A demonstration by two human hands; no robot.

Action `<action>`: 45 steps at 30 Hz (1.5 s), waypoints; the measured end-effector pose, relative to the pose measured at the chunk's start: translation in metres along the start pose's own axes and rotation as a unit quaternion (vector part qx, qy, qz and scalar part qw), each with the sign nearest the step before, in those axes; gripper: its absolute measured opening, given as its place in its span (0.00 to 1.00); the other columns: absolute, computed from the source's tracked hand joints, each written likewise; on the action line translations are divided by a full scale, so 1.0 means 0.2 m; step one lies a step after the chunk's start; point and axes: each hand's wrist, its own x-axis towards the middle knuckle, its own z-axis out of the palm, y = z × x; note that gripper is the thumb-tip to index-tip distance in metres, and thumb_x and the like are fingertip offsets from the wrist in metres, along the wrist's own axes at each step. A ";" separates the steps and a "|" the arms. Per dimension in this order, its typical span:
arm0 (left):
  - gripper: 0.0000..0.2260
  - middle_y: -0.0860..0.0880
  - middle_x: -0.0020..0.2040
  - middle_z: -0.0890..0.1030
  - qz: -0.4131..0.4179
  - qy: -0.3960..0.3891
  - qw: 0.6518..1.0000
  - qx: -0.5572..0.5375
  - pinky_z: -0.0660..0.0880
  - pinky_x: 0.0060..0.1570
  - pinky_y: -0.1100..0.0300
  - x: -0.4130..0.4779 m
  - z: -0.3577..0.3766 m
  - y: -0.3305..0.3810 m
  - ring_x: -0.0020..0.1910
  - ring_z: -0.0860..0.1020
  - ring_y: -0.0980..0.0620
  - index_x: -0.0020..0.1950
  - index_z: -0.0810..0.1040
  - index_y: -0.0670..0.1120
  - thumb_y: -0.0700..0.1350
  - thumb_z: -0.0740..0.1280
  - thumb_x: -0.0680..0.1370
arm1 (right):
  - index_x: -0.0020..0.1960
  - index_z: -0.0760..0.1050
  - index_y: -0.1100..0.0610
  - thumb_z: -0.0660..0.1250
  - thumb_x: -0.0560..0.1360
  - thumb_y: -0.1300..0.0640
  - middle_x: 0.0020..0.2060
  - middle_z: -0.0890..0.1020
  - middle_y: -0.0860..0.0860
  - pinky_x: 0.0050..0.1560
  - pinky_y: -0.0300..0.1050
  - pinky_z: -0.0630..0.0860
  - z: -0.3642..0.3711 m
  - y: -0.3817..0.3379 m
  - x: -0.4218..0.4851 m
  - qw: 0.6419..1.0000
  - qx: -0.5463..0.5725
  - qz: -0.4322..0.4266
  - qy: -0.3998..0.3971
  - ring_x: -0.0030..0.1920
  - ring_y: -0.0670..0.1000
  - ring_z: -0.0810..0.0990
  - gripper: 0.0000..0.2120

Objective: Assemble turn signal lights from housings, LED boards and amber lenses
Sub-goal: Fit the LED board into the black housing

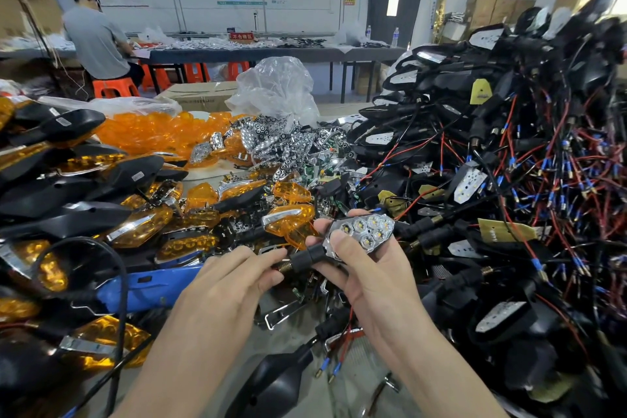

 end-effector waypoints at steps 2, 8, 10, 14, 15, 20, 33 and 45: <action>0.17 0.57 0.38 0.75 0.002 0.002 1.000 0.005 0.66 0.37 0.64 0.00 0.00 0.00 0.36 0.75 0.50 0.58 0.84 0.46 0.49 0.61 0.76 | 0.56 0.75 0.53 0.70 0.75 0.61 0.53 0.86 0.60 0.51 0.50 0.83 0.00 0.00 0.00 1.000 -0.003 -0.001 -0.004 0.53 0.59 0.86 0.11; 0.19 0.59 0.39 0.74 0.014 -0.007 1.000 0.011 0.66 0.32 0.66 -0.01 0.00 0.01 0.34 0.73 0.57 0.59 0.83 0.47 0.52 0.58 0.78 | 0.45 0.84 0.45 0.70 0.76 0.58 0.52 0.86 0.57 0.48 0.46 0.83 0.03 -0.02 -0.01 1.000 -0.021 0.004 -0.007 0.52 0.55 0.86 0.09; 0.19 0.61 0.38 0.74 -0.006 0.001 1.000 -0.009 0.70 0.32 0.64 -0.01 0.01 0.00 0.36 0.75 0.58 0.57 0.83 0.50 0.55 0.57 0.77 | 0.45 0.84 0.46 0.70 0.75 0.59 0.52 0.86 0.57 0.49 0.47 0.83 0.03 -0.03 -0.01 1.000 -0.012 0.001 -0.004 0.52 0.56 0.86 0.08; 0.16 0.65 0.37 0.75 -0.018 0.025 0.999 -0.020 0.69 0.39 0.75 0.00 0.01 0.00 0.43 0.75 0.64 0.50 0.84 0.51 0.57 0.60 0.75 | 0.49 0.82 0.49 0.71 0.75 0.59 0.53 0.86 0.58 0.50 0.49 0.83 0.02 -0.02 -0.01 1.000 -0.001 0.002 0.002 0.53 0.57 0.86 0.06; 0.15 0.65 0.36 0.75 -0.017 0.027 0.999 -0.021 0.69 0.39 0.75 0.00 0.01 0.00 0.42 0.76 0.64 0.49 0.84 0.51 0.57 0.61 0.75 | 0.51 0.81 0.51 0.72 0.75 0.59 0.53 0.86 0.59 0.50 0.49 0.83 0.02 -0.02 0.00 1.000 0.004 0.003 0.003 0.53 0.57 0.86 0.06; 0.12 0.64 0.34 0.75 -0.015 0.040 0.998 -0.036 0.68 0.36 0.77 0.00 0.01 0.00 0.39 0.75 0.66 0.45 0.83 0.50 0.55 0.63 0.74 | 0.51 0.82 0.50 0.71 0.76 0.60 0.54 0.86 0.59 0.49 0.48 0.83 0.02 -0.02 0.00 1.000 0.017 0.008 -0.002 0.54 0.57 0.86 0.07; 0.12 0.62 0.33 0.74 -0.001 0.056 0.998 -0.017 0.69 0.33 0.70 -0.01 0.01 0.00 0.38 0.75 0.60 0.41 0.81 0.50 0.56 0.63 0.74 | 0.52 0.79 0.50 0.70 0.75 0.60 0.53 0.86 0.59 0.48 0.48 0.83 0.02 -0.02 -0.01 1.000 0.022 0.004 0.000 0.53 0.57 0.86 0.08; 0.12 0.62 0.32 0.73 -0.029 0.042 0.999 -0.018 0.67 0.33 0.76 -0.02 0.01 -0.01 0.38 0.74 0.65 0.44 0.82 0.49 0.54 0.63 0.74 | 0.57 0.75 0.54 0.72 0.76 0.60 0.54 0.85 0.60 0.52 0.50 0.83 0.01 -0.02 -0.02 1.000 0.003 -0.012 -0.006 0.54 0.60 0.86 0.11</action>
